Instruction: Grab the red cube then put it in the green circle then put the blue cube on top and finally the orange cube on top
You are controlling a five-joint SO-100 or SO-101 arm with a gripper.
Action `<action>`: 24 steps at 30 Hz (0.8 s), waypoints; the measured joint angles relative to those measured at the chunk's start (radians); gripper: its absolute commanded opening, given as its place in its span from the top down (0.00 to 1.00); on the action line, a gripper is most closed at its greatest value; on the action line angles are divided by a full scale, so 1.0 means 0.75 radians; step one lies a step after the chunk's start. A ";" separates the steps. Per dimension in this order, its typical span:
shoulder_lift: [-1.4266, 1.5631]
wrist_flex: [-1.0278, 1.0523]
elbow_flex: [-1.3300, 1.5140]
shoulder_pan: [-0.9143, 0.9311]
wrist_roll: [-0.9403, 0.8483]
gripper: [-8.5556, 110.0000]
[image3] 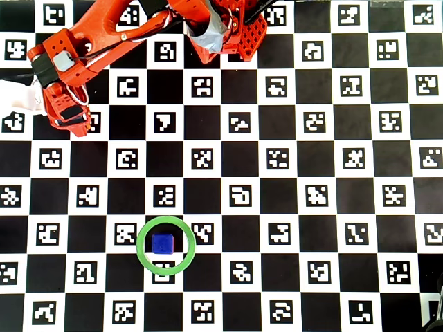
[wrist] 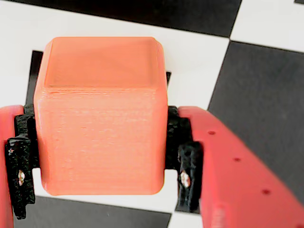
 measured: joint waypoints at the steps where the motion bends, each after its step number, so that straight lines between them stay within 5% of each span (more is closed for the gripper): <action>1: 0.000 0.014 0.000 0.000 0.004 0.90; 24: 0.084 0.489 -0.487 -0.145 0.266 0.90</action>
